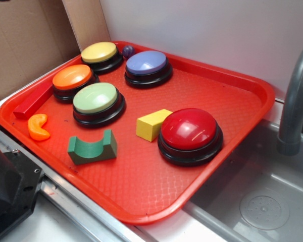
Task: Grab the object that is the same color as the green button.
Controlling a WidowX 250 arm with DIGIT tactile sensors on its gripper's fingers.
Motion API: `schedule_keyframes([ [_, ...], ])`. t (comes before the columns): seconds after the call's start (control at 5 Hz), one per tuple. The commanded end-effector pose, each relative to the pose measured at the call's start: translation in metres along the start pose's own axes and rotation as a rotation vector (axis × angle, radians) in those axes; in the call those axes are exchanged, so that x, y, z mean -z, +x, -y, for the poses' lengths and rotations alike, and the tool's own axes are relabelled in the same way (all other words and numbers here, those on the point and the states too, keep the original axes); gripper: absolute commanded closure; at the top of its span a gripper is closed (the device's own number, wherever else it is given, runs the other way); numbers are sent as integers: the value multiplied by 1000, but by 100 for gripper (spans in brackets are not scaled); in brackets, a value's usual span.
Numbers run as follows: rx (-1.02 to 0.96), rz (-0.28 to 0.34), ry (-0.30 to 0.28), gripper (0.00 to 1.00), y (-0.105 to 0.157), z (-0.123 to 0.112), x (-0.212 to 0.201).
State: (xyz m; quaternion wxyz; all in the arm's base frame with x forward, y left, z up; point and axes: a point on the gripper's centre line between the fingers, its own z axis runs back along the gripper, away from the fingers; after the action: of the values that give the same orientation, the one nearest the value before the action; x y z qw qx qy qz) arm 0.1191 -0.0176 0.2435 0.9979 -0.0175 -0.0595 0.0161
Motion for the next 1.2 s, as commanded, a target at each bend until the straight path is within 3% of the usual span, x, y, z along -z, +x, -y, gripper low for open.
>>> schedule_keyframes([
  [0.0, 0, 0, 0, 0, 0, 0, 0],
  [0.2, 67, 35, 10, 0, 5, 7, 13],
  [0.4, 159, 80, 109, 0, 22, 22, 57],
  [0.6, 288, 115, 15, 0, 27, 33, 102],
  [1.0, 437, 59, -36, 0, 22, 44, 182],
])
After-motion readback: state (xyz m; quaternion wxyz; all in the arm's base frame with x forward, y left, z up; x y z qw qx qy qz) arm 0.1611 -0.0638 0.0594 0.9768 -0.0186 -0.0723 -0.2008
